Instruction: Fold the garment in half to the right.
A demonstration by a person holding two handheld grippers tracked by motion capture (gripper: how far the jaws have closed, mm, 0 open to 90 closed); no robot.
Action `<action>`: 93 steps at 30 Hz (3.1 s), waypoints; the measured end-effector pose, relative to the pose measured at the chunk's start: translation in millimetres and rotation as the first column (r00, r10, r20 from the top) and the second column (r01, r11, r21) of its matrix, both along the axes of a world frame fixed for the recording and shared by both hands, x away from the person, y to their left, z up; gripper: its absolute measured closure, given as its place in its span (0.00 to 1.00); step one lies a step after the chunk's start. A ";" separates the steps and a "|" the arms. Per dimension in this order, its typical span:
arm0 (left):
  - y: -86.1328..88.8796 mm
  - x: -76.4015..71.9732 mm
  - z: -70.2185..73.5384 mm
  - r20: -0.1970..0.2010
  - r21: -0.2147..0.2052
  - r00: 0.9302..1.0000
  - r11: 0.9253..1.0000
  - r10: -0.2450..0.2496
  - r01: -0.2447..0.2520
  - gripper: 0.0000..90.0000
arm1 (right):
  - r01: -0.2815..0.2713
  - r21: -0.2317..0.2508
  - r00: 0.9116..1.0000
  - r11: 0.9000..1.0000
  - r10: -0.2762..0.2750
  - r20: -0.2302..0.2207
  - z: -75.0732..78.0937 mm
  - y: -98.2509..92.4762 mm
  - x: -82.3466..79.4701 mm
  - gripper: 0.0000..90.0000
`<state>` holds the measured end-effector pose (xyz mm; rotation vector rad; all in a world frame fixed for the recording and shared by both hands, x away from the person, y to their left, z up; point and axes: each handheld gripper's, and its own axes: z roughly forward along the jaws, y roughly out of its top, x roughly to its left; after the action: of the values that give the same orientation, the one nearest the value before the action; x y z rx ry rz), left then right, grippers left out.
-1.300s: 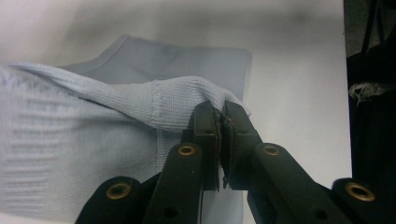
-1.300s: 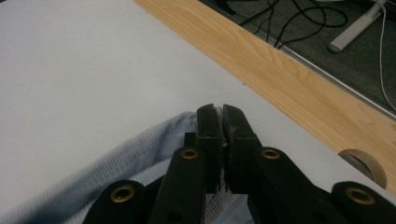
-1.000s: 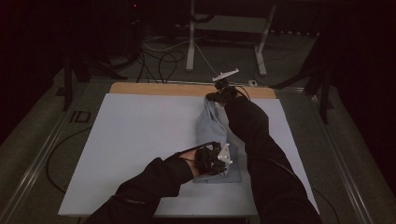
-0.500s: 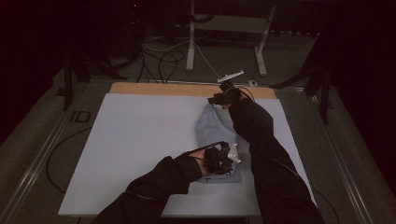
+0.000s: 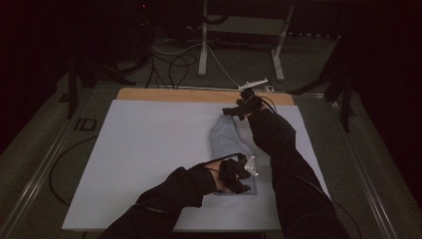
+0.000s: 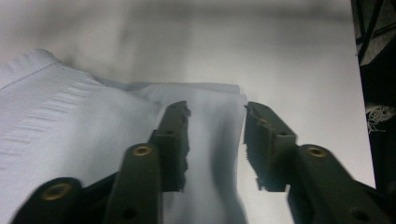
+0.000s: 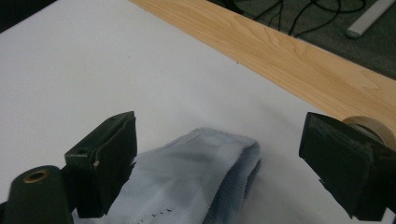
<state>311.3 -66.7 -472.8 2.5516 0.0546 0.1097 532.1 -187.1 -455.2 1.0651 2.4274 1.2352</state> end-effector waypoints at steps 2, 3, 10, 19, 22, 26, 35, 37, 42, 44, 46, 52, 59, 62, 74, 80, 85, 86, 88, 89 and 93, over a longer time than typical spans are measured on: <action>1.9 -0.1 2.3 0.007 -0.007 1.000 1.000 -0.001 0.001 0.63 | -0.005 0.012 1.000 1.000 0.005 0.002 0.1 0.4 -2.2 0.12; 3.0 -0.1 3.7 0.005 -0.012 1.000 1.000 0.004 -0.004 0.60 | -0.007 0.010 1.000 1.000 0.007 0.006 0.1 0.8 -3.1 0.11; 12.8 0.0 13.4 -0.006 -0.050 1.000 0.999 0.007 -0.008 0.46 | -0.046 0.017 0.999 0.999 0.046 0.015 -1.5 4.3 -10.3 0.11; 30.0 -0.5 21.7 -0.017 -0.088 0.999 0.995 0.040 -0.041 0.26 | -0.082 0.032 0.996 0.996 0.081 0.041 1.7 5.9 -25.3 0.11; 36.9 0.2 24.3 -0.026 -0.104 0.999 0.994 0.034 -0.037 0.17 | -0.096 0.032 0.994 0.995 0.095 0.053 3.2 5.6 -30.2 0.11; 56.9 1.0 30.0 -0.014 -0.135 0.998 0.989 0.066 -0.067 0.10 | -0.127 0.036 0.990 0.991 0.125 0.064 7.1 4.8 -42.3 0.11; 106.5 2.4 26.9 -0.053 -0.200 0.990 0.970 0.131 -0.139 0.01 | -0.185 0.065 0.980 0.981 0.179 0.090 15.7 6.7 -69.2 0.11; 119.1 2.9 24.6 -0.049 -0.214 0.989 0.965 0.143 -0.150 0.01 | -0.196 0.060 0.977 0.979 0.190 0.093 17.7 8.2 -76.2 0.11; 151.6 1.1 16.9 -0.054 -0.251 0.975 0.942 0.215 -0.222 0.01 | -0.215 0.065 0.974 0.974 0.209 0.085 20.7 10.8 -92.8 0.11; 164.1 -0.4 13.2 -0.056 -0.271 0.969 0.931 0.239 -0.245 0.01 | -0.238 0.087 0.970 0.967 0.233 0.065 19.7 11.7 -98.7 0.11; 175.3 -2.5 9.1 -0.058 -0.280 0.964 0.922 0.261 -0.267 0.01 | -0.249 0.068 0.966 0.966 0.243 0.084 17.5 13.1 -106.1 0.18; 210.8 -11.6 -6.2 -0.081 -0.273 0.943 0.902 0.324 -0.333 0.01 | -0.300 0.064 0.951 0.952 0.294 0.093 9.2 11.9 -133.7 0.54; 250.9 -22.2 -15.3 -0.097 -0.306 0.910 0.858 0.402 -0.412 0.01 | -0.343 0.051 0.937 0.938 0.339 0.080 -4.3 5.5 -160.4 0.85; 264.7 -27.0 -18.0 -0.100 -0.318 0.899 0.843 0.426 -0.435 0.01 | -0.364 0.046 0.930 0.930 0.360 0.078 -9.6 3.3 -172.3 0.99; 298.6 -42.0 -29.7 -0.122 -0.344 0.856 0.787 0.503 -0.512 0.01 | -0.477 0.008 0.878 0.879 0.477 0.033 -32.5 6.8 -202.9 1.00; 310.7 -47.4 -34.6 -0.136 -0.359 0.836 0.760 0.532 -0.542 0.01 | -0.489 -0.005 0.872 0.872 0.489 -0.022 -52.2 6.6 -200.6 1.00; 314.3 -49.2 -37.1 -0.138 -0.356 0.828 0.753 0.543 -0.553 0.01 | -0.491 -0.020 0.870 0.871 0.490 -0.062 -68.1 4.6 -200.0 1.00; 314.5 -49.3 -37.6 -0.139 -0.354 0.827 0.753 0.545 -0.555 0.01 | -0.491 -0.021 0.870 0.871 0.488 -0.070 -69.4 4.2 -200.7 1.00; 315.0 -49.4 -38.8 -0.134 -0.348 0.825 0.753 0.550 -0.558 0.01 | -0.497 -0.032 0.867 0.867 0.494 -0.072 -71.6 3.7 -201.4 1.00; 315.5 -49.4 -39.4 -0.136 -0.350 0.825 0.752 0.549 -0.559 0.01 | -0.500 -0.035 0.864 0.865 0.497 -0.079 -72.4 3.7 -202.7 1.00; 316.2 -52.5 -41.1 -0.136 -0.361 0.837 0.760 0.531 -0.541 0.01 | -0.500 -0.009 0.864 0.866 0.497 -0.084 -75.4 1.3 -205.7 1.00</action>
<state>258.8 249.5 -513.9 2.0669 0.7526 0.2604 326.4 -185.8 -530.5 0.4853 2.8863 1.3024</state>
